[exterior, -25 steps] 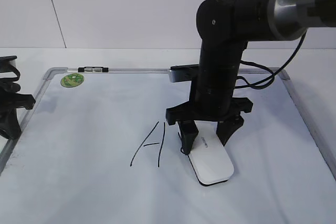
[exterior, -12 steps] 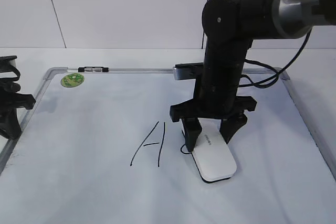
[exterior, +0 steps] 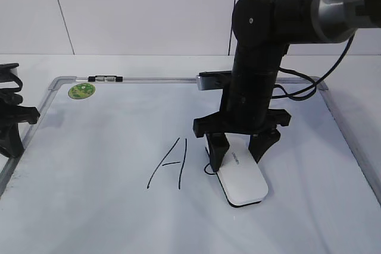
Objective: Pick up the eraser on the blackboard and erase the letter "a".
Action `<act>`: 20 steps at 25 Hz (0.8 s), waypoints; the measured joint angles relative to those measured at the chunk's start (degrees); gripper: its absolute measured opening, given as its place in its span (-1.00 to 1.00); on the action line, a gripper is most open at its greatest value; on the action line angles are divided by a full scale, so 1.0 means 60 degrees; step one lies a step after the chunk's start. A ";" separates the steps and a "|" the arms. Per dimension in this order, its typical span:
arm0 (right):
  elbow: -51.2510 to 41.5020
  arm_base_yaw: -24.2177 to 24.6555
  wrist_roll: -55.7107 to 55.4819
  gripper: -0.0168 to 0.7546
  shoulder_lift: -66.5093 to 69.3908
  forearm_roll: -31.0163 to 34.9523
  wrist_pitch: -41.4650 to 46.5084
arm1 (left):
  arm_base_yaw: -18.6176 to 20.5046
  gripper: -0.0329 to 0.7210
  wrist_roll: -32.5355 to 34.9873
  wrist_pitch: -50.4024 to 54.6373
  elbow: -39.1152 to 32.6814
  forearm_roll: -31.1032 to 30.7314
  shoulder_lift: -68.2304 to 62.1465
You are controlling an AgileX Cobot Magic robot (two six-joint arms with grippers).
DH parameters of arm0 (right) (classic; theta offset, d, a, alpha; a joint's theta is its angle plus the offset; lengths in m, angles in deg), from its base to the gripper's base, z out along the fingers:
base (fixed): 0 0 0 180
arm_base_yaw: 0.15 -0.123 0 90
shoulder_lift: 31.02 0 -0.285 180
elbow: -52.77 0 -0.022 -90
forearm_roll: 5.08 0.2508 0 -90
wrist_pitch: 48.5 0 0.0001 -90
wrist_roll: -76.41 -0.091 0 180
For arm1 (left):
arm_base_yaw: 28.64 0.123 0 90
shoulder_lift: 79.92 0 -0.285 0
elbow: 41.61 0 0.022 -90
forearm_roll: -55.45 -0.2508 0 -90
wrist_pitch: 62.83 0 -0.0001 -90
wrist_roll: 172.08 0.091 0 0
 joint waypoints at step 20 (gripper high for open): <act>0.0006 -0.0433 -0.0554 0.44 0.0000 -0.0779 0.0000 | 0.0000 -0.82 0.0017 0.0000 0.0000 0.0042 0.0000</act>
